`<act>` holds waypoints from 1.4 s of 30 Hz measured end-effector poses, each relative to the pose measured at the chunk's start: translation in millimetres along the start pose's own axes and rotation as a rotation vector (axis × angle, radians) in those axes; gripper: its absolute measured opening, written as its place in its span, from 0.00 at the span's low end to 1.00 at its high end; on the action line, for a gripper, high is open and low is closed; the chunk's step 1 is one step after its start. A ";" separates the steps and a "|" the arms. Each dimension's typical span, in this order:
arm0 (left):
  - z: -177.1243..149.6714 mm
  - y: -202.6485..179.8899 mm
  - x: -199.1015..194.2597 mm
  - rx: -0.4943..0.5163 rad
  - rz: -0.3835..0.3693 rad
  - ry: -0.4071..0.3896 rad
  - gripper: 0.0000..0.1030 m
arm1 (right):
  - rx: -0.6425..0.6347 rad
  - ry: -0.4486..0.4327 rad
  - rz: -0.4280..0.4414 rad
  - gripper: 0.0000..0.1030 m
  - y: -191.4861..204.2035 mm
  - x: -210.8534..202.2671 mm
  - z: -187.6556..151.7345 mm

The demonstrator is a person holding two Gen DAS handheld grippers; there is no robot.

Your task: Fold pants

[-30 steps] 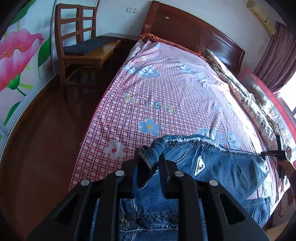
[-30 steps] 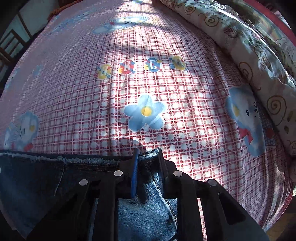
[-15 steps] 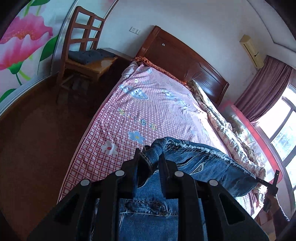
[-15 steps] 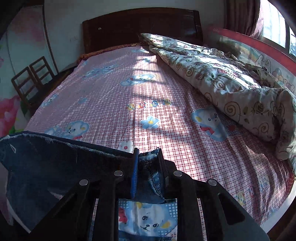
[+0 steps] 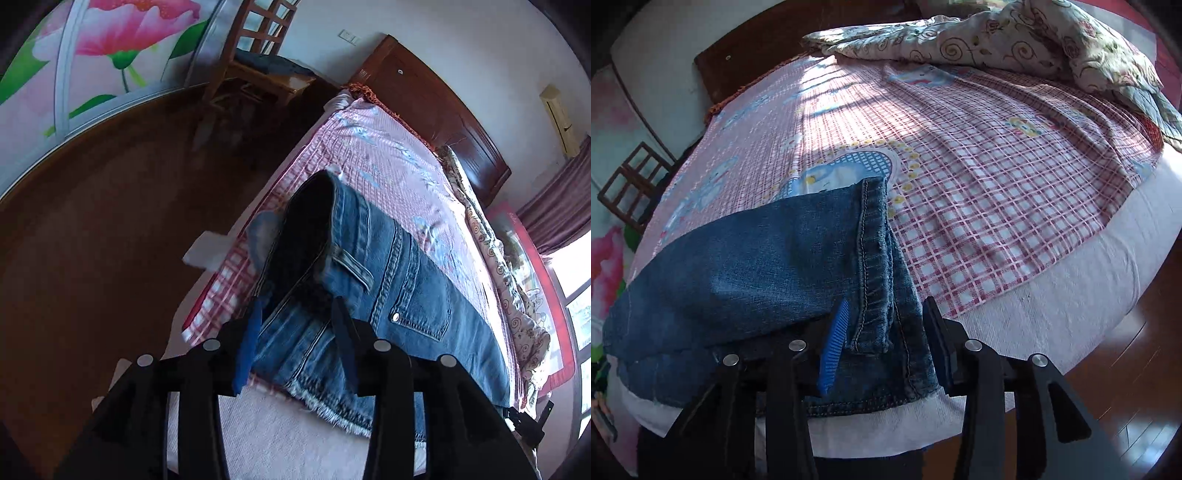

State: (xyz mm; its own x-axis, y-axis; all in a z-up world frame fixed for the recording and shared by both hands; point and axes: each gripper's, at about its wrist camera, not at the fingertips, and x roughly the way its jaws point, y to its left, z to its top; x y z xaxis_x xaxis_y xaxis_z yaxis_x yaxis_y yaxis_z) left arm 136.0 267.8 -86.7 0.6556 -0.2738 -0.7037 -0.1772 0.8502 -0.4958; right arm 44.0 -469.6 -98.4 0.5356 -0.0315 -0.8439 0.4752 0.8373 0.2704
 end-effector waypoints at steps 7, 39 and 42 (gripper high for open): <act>-33.7 -18.5 -4.1 -0.195 -0.198 0.001 0.79 | 0.342 -0.064 0.309 0.51 4.2 -27.9 -22.1; 14.9 1.9 93.5 -0.659 -0.067 0.024 0.19 | 0.308 0.091 0.469 0.51 83.2 -15.1 -69.3; 20.2 -6.0 88.3 -0.646 -0.046 0.021 0.11 | 0.316 0.091 0.460 0.51 79.4 -16.5 -73.6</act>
State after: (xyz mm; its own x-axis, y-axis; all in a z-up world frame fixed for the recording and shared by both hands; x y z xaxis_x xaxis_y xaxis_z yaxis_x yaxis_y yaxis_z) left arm 209.8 247.5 -135.6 0.6598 -0.3180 -0.6809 -0.5594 0.3972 -0.7275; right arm 21.5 -362.3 -97.2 0.6815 0.3571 -0.6388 0.4002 0.5490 0.7338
